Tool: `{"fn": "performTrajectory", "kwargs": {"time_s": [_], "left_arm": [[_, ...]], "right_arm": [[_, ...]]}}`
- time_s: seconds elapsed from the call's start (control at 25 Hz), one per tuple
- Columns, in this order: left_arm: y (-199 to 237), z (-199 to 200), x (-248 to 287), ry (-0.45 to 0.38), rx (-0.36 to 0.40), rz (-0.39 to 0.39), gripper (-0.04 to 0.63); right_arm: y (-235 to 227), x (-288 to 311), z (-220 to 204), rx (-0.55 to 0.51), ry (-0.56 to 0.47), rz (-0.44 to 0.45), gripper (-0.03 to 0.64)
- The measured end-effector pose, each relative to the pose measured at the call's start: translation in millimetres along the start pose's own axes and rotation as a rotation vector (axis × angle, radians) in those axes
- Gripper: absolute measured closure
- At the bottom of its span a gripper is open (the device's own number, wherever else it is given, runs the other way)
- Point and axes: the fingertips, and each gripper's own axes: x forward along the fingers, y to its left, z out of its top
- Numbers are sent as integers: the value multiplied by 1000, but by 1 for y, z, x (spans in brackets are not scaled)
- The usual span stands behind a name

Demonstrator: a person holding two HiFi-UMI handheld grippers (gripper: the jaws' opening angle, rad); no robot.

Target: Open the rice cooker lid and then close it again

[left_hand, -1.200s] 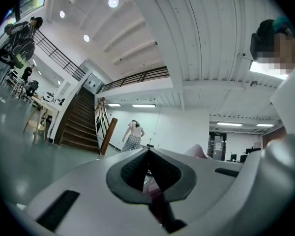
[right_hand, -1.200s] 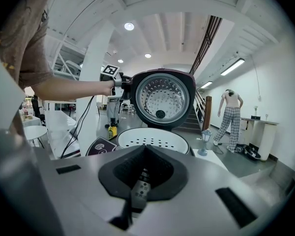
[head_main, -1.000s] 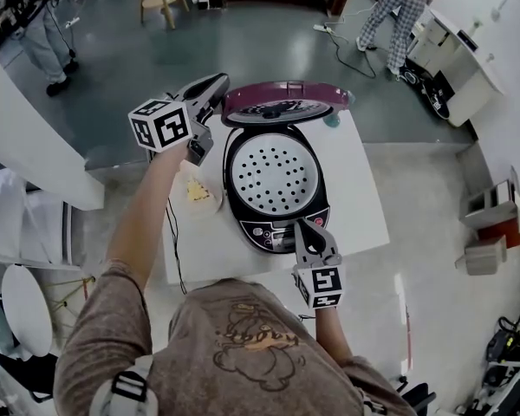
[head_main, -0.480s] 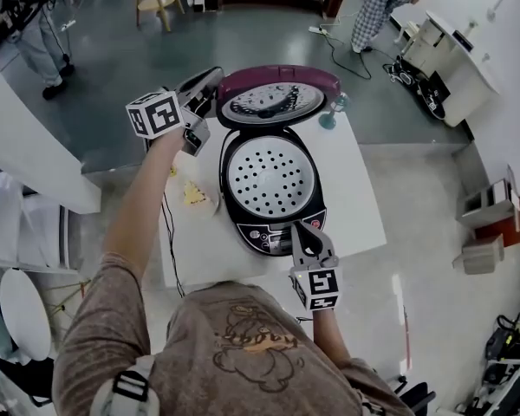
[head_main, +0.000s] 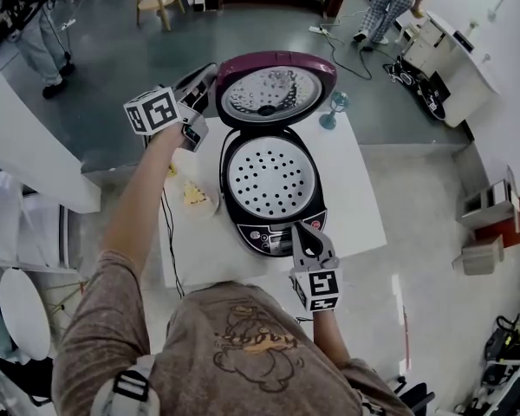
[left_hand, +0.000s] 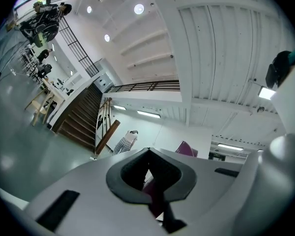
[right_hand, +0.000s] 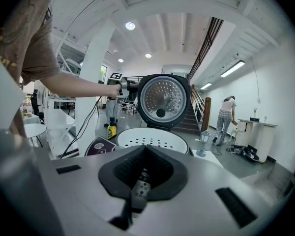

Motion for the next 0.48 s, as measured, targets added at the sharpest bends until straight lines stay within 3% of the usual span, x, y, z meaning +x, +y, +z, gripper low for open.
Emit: {"fn": "performTrajectory", "kwargs": {"time_s": [0.48], "left_arm": [[-2, 7, -19, -2, 72, 1, 574]], "right_arm": [[0, 1, 1, 7, -2, 6, 615]]}}
